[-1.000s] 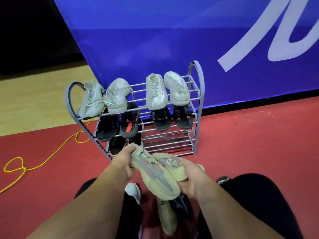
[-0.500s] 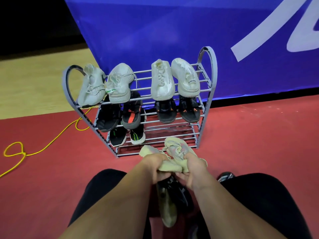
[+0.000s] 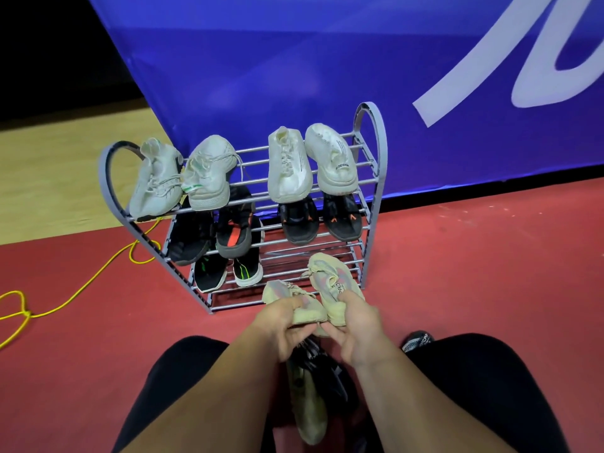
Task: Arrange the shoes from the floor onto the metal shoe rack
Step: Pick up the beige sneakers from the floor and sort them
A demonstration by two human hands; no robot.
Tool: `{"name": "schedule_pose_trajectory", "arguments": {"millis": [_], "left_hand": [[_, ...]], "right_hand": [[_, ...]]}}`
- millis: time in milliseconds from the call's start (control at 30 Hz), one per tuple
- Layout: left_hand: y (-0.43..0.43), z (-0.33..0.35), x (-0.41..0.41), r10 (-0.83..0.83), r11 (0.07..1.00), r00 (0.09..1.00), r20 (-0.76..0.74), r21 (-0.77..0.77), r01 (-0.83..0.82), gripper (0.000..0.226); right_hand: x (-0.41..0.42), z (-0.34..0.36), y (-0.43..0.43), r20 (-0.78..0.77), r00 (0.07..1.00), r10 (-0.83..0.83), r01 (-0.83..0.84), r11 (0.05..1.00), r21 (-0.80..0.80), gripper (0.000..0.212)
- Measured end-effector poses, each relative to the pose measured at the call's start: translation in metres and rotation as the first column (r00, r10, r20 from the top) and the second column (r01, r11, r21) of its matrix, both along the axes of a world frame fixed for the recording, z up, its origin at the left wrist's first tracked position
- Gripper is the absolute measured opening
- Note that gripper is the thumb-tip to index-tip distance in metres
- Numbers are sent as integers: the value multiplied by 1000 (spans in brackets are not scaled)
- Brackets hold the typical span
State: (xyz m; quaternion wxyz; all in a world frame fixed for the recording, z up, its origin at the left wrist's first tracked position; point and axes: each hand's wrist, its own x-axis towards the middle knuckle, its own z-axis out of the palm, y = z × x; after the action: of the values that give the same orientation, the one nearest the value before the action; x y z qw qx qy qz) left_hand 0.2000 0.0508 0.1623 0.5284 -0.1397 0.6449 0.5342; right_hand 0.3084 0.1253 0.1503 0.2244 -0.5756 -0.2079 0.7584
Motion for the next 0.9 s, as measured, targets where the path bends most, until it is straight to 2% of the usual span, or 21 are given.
{"name": "schedule_pose_trajectory", "arguments": {"millis": [400, 667, 900], "left_hand": [[3, 1, 1, -25, 996, 999, 25, 89, 23, 30], [0, -3, -7, -36, 999, 994, 103, 21, 34, 36], [14, -19, -31, 30, 999, 994, 101, 24, -33, 31]], "right_hand": [[1, 6, 1, 19, 999, -47, 47, 999, -17, 31], [1, -6, 5, 14, 1000, -28, 28, 999, -14, 27], [-6, -32, 31, 85, 996, 23, -25, 999, 23, 22]]}}
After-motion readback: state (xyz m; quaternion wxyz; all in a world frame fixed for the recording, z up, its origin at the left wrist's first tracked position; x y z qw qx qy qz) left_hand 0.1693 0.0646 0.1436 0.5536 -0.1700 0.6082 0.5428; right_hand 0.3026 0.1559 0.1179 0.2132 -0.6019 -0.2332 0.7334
